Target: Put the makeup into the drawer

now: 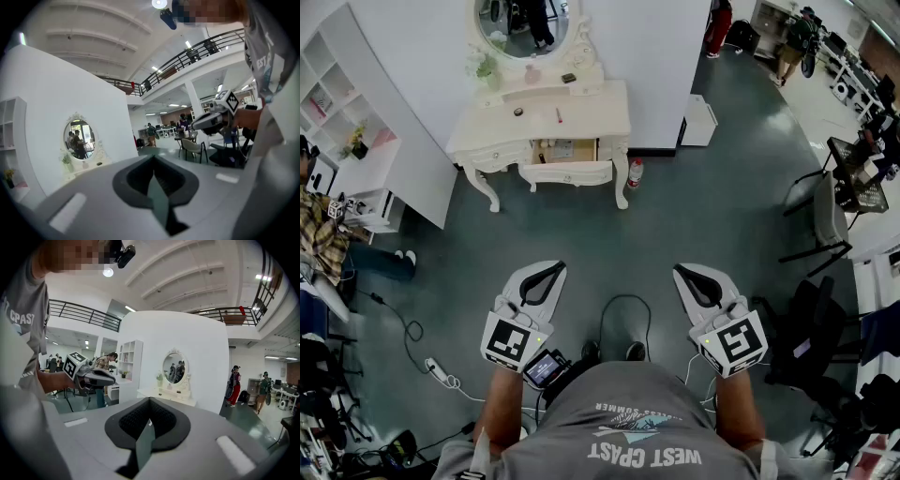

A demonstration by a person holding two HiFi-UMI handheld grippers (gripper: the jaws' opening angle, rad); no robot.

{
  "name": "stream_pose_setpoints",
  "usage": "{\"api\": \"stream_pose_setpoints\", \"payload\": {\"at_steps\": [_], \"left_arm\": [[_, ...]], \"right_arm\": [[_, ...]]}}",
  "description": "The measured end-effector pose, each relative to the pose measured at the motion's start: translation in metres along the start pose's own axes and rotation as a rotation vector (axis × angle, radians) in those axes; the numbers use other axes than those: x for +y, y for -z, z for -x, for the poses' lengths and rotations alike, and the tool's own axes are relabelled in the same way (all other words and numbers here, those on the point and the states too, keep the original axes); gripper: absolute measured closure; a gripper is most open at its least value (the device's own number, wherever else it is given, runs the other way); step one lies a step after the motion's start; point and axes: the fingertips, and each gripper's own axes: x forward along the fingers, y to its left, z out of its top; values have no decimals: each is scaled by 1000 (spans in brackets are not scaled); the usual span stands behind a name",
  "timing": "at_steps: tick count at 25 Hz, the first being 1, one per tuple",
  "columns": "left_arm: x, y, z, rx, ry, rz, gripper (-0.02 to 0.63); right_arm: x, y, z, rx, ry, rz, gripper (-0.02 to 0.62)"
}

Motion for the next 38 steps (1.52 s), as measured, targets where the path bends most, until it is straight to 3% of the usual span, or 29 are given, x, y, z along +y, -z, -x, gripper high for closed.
{"api": "stream_pose_setpoints", "payload": {"at_steps": [9, 15, 19, 25, 31, 38], "left_arm": [[-21, -7, -16, 14, -22, 36, 604], [-28, -8, -28, 29, -37, -12, 604], [-35, -14, -34, 37, -56, 27, 604], [-37, -17, -36, 47, -83, 25, 606], [-9, 6, -39, 82, -93, 52, 604], [54, 23, -67, 51, -33, 61, 604]], "right_arm": [[-17, 17, 10, -5, -28, -2, 595], [-33, 23, 11, -18, -48, -4, 595], [-42, 24, 12, -33, -62, -6, 595], [-54, 26, 3, -63, -80, -65, 594], [-55, 27, -29, -53, -86, -91, 594], [-62, 18, -92, -16, -28, -99, 594]]}}
